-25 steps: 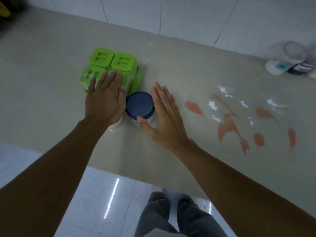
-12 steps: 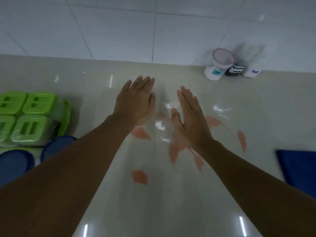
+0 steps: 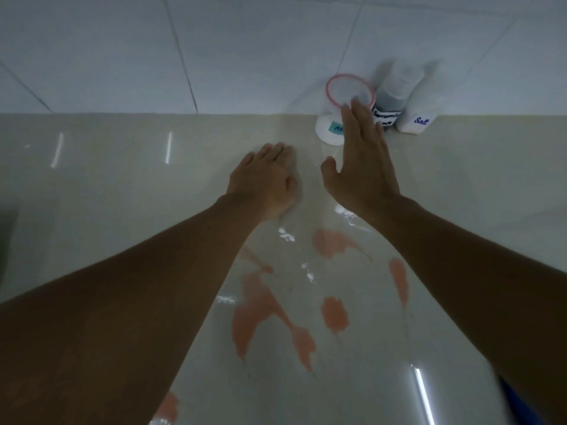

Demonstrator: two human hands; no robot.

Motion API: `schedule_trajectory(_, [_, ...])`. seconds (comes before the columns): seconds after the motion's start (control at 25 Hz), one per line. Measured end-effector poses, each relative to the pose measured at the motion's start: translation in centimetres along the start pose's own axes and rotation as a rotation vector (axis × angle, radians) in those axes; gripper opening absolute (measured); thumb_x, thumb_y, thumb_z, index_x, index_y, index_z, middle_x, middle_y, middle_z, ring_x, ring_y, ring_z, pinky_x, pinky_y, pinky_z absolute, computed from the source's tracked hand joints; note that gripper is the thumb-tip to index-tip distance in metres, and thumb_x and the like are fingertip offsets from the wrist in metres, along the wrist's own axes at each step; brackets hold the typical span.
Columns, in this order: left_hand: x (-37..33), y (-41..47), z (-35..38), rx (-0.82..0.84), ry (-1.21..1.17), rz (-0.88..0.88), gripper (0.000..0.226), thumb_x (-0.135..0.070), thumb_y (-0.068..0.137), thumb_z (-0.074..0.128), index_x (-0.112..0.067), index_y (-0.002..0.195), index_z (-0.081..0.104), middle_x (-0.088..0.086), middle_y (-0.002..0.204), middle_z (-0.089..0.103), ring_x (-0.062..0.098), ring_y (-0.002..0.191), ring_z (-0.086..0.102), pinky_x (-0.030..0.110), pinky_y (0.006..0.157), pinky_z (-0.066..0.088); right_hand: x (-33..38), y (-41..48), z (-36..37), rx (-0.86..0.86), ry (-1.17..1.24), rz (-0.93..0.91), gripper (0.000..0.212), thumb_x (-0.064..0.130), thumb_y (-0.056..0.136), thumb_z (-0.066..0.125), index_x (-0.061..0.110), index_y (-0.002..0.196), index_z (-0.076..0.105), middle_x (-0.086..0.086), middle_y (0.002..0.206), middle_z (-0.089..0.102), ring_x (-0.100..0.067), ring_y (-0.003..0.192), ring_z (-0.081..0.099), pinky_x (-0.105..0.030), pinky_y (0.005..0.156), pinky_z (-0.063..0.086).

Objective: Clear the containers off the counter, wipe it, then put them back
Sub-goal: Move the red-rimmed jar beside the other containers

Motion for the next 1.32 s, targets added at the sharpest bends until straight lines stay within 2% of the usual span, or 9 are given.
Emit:
schedule_trajectory(0.24, [-0.4,1.2,0.9,-0.019,0.055,-0.075,0.059,-0.038,0.104,0.035,-0.019,0.159,0.027,0.002,0.169,0.017,0.029,0.155,0.017,0.041,0.124,0.019,-2.3,5.7,0.8,0.023,-0.042,0.042,0.079,0.023,0.094,0.054,0.005,0.161,0.014,-0.011,0.171,0.008,-0.035,0.158,0.001,-0.045,0.129,0.010])
schedule_trajectory(0.44, [-0.1,1.2,1.1,-0.028,0.043,-0.111,0.061,-0.041,0.103,0.036,-0.022,0.160,0.025,-0.002,0.170,0.015,0.026,0.156,0.015,0.039,0.125,0.017,-2.3,7.1,1.7,-0.101,0.016,0.144,0.070,0.027,0.100,0.056,0.016,0.160,0.023,-0.011,0.171,0.004,-0.038,0.157,-0.001,-0.043,0.126,0.017])
schedule_trajectory(0.52, [-0.2,1.2,1.1,-0.040,0.047,-0.104,0.060,-0.041,0.103,0.037,-0.022,0.159,0.026,-0.002,0.170,0.017,0.026,0.156,0.015,0.039,0.125,0.017,-2.7,7.3,1.7,-0.132,0.080,0.206,0.066,0.028,0.097,0.062,0.024,0.157,0.034,-0.015,0.170,0.006,-0.037,0.157,0.006,-0.039,0.122,0.026])
schedule_trajectory(0.68, [-0.3,1.0,1.0,-0.016,0.043,-0.114,0.061,-0.040,0.104,0.037,-0.022,0.160,0.024,-0.002,0.170,0.015,0.027,0.156,0.014,0.040,0.125,0.016,-2.9,7.1,0.2,-0.198,0.296,0.186,0.062,0.027,0.077,0.078,0.027,0.134,0.056,-0.014,0.149,0.034,-0.032,0.135,0.041,-0.038,0.109,0.045])
schedule_trajectory(0.84, [-0.1,1.4,1.0,0.044,-0.052,-0.104,0.055,-0.031,0.105,0.032,-0.024,0.159,0.027,-0.003,0.170,0.015,0.025,0.157,0.014,0.039,0.126,0.014,-1.3,3.7,-1.4,-0.308,0.383,0.163,0.068,0.029,0.067,0.082,0.028,0.130,0.058,-0.011,0.138,0.040,-0.030,0.126,0.045,-0.032,0.102,0.046])
schedule_trajectory(0.92, [0.7,1.3,0.6,0.076,-0.169,-0.076,0.056,-0.033,0.101,0.025,-0.024,0.156,0.035,0.002,0.166,0.028,0.030,0.152,0.027,0.043,0.126,0.022,-0.3,1.3,-2.3,-0.377,0.422,0.159,0.070,0.030,0.067,0.084,0.029,0.132,0.058,-0.010,0.138,0.039,-0.027,0.125,0.047,-0.033,0.100,0.049])
schedule_trajectory(1.0, [2.0,-0.4,-1.0,0.025,-0.245,-0.104,0.063,-0.037,0.094,0.020,-0.025,0.153,0.040,0.006,0.158,0.041,0.035,0.144,0.040,0.046,0.122,0.030,0.6,-0.6,-3.0,-0.397,0.451,0.156,0.071,0.032,0.067,0.086,0.028,0.132,0.057,-0.008,0.138,0.038,-0.019,0.123,0.046,-0.023,0.094,0.048])
schedule_trajectory(1.08, [3.6,-3.3,-2.3,-0.060,-0.207,-0.169,0.055,-0.031,0.103,0.025,-0.024,0.156,0.036,0.009,0.160,0.040,0.031,0.148,0.034,0.041,0.125,0.022,1.6,-2.1,-3.5,-0.386,0.457,0.153,0.072,0.035,0.067,0.087,0.028,0.132,0.058,-0.007,0.138,0.040,-0.010,0.119,0.045,-0.015,0.089,0.042])
schedule_trajectory(1.32, [9.6,-14.3,-4.2,-0.296,-0.086,-0.242,0.060,-0.027,0.097,0.026,-0.011,0.151,0.044,0.010,0.158,0.044,0.028,0.152,0.030,0.043,0.127,0.019,8.5,-7.4,-1.9,-0.279,0.545,0.082,0.075,0.041,0.068,0.091,0.028,0.133,0.057,-0.003,0.137,0.038,0.000,0.102,0.047,-0.033,0.092,0.058])
Point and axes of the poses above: each hand's wrist, its own y-axis towards the middle knuckle, its own z-axis out of the palm, x = y × z, the point moved 10 cm from there along y, towards the middle knuckle
